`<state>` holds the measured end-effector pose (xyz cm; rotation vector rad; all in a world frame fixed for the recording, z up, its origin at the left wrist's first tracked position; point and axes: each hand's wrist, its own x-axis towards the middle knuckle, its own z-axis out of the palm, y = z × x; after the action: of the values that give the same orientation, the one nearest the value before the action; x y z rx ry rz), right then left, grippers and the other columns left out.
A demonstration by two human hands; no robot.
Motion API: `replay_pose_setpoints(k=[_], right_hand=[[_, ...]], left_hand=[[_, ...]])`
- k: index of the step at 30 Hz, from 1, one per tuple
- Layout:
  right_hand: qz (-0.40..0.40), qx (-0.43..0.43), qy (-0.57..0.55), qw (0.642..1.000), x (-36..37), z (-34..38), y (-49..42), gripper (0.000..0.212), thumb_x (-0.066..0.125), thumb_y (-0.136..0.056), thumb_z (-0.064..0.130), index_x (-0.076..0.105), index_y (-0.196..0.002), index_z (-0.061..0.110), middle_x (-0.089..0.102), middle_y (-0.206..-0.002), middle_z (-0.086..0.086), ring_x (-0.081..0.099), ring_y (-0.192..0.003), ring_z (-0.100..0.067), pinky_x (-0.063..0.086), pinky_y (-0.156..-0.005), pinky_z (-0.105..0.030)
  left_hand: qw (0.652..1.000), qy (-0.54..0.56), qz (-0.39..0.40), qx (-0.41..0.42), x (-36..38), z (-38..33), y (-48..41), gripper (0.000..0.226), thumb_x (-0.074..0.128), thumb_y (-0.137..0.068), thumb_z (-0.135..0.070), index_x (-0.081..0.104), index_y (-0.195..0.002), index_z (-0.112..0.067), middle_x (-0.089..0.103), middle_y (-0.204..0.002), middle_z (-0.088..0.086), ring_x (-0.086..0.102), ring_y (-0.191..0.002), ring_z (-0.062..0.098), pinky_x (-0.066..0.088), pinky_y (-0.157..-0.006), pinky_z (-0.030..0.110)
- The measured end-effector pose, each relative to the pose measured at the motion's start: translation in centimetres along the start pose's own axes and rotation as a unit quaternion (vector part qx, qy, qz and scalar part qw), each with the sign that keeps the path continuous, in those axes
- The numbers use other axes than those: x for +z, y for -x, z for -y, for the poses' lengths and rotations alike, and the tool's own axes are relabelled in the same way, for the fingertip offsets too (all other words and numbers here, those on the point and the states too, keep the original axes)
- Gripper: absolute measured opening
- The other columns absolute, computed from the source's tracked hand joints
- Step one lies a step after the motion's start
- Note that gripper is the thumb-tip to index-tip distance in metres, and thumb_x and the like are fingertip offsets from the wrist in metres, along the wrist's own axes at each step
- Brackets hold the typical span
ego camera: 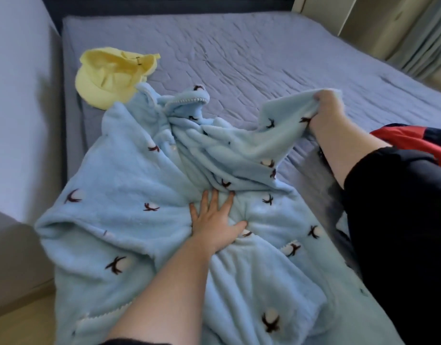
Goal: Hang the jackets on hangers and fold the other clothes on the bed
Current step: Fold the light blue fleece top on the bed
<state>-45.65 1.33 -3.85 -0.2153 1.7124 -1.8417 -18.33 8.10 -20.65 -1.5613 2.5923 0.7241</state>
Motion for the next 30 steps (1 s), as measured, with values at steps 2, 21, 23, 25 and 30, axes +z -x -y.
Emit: replay_pose_setpoints(k=[2, 21, 23, 25, 30], right_hand=[[0.009, -0.082, 0.041, 0.996, 1.8, 2.6, 1.6, 0.009, 0.055, -0.085, 0.009, 0.051, -0.087, 0.016, 0.052, -0.081, -0.003, 0.056, -0.078, -0.019, 0.050, -0.074, -0.033], [0.269, -0.178, 0.448, 0.834, -9.0, -14.0, 23.8, 0.025, 0.043, -0.077, 0.000, 0.056, -0.074, 0.021, 0.059, -0.086, 0.007, 0.054, -0.082, -0.018, 0.044, -0.070, -0.029], [0.106, -0.124, 0.365, 0.917, -8.8, -14.0, 23.4, 0.013, 0.049, -0.082, 0.007, 0.055, -0.088, 0.018, 0.055, -0.091, 0.003, 0.053, -0.080, -0.019, 0.040, -0.067, -0.028], [0.042, 0.022, 0.300, 0.953, -8.9, -13.8, 23.2, 0.017, 0.057, -0.085, 0.021, 0.051, -0.099, 0.014, 0.055, -0.094, -0.003, 0.052, -0.080, -0.023, 0.040, -0.069, -0.029], [0.128, 0.195, 0.159, 0.959, -7.5, -11.8, 23.4, 0.023, 0.069, -0.083, 0.019, 0.060, -0.099, 0.007, 0.065, -0.108, -0.020, 0.061, -0.096, -0.031, 0.051, -0.088, -0.043]], left_hand=[[0.999, 0.051, 0.018, 0.004, -1.2, 0.3, 0.1, 0.076, 0.050, -0.086, -0.057, 0.010, -0.149, -0.045, -0.008, -0.161, -0.006, -0.011, -0.146, 0.014, -0.010, -0.114, 0.045], [0.573, 0.800, -0.106, -0.146, -7.3, 3.5, 16.2, 0.011, 0.054, -0.094, -0.015, 0.063, -0.100, -0.017, 0.071, -0.084, 0.006, 0.063, -0.083, 0.023, 0.050, -0.073, 0.034], [0.628, 0.751, -0.123, -0.163, -7.3, 2.9, 16.8, 0.023, 0.048, -0.092, 0.005, 0.060, -0.084, -0.013, 0.067, -0.065, 0.004, 0.059, -0.072, 0.022, 0.045, -0.064, 0.032], [0.632, 0.740, -0.137, -0.187, -7.7, 3.1, 17.3, 0.030, 0.042, -0.093, 0.008, 0.056, -0.073, -0.010, 0.062, -0.058, 0.005, 0.057, -0.069, 0.022, 0.046, -0.061, 0.031], [0.659, 0.719, -0.087, -0.200, -7.7, 5.2, 18.7, 0.027, 0.035, -0.094, 0.002, 0.058, -0.095, -0.013, 0.064, -0.089, 0.005, 0.060, -0.078, 0.019, 0.043, -0.065, 0.031]])
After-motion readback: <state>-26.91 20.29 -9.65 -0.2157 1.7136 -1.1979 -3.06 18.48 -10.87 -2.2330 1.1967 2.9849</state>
